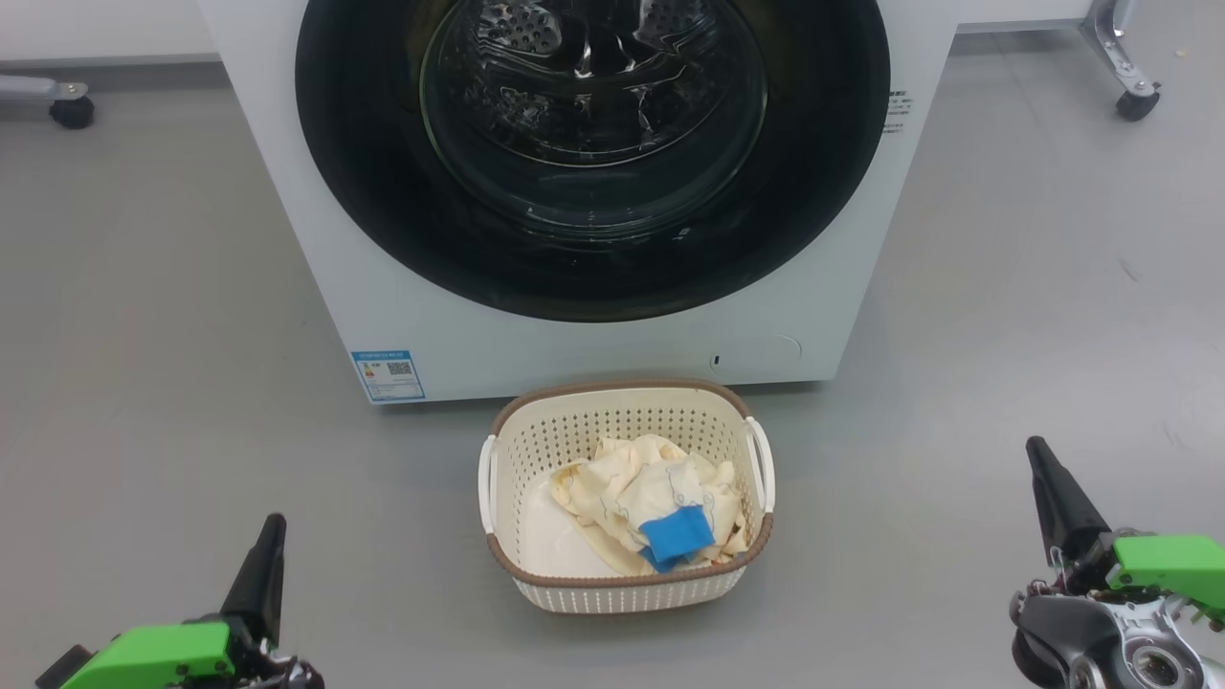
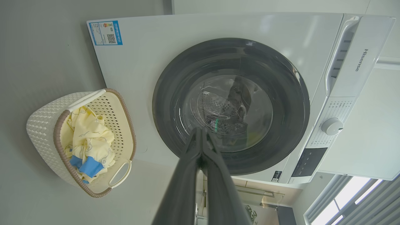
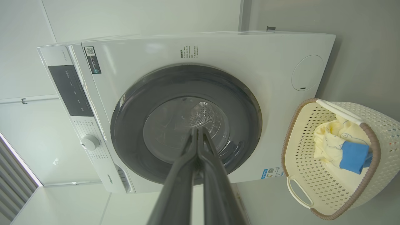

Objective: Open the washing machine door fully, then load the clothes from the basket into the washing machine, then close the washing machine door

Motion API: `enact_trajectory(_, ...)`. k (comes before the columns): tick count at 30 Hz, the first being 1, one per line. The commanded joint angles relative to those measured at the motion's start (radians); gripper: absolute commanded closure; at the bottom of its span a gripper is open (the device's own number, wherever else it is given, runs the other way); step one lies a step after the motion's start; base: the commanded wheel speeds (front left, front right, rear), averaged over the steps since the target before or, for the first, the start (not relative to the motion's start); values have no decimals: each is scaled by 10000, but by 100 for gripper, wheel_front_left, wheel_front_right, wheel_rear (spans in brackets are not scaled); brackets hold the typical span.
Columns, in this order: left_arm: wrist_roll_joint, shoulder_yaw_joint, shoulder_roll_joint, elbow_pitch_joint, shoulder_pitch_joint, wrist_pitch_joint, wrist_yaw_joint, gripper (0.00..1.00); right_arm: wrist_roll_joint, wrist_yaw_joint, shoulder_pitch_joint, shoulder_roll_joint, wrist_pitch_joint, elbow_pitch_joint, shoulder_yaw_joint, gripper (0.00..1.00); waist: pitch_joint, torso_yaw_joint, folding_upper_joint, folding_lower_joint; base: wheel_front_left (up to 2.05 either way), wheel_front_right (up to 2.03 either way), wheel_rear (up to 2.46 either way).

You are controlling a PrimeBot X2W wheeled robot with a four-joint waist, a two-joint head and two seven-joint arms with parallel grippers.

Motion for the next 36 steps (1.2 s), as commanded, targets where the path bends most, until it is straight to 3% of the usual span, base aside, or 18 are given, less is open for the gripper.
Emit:
enact_trajectory(1, 93, 424, 81, -292, -502, 59, -8, 100, -95, -27, -584, -119, 59, -315, 151, 100, 0, 0, 0, 0, 0, 0, 0)
enact_trajectory(36, 104, 437, 72, -291, -504, 70, -8, 100, -98, -27, -585, -117, 61, -314, 148, 100, 0, 0, 0, 0, 0, 0, 0)
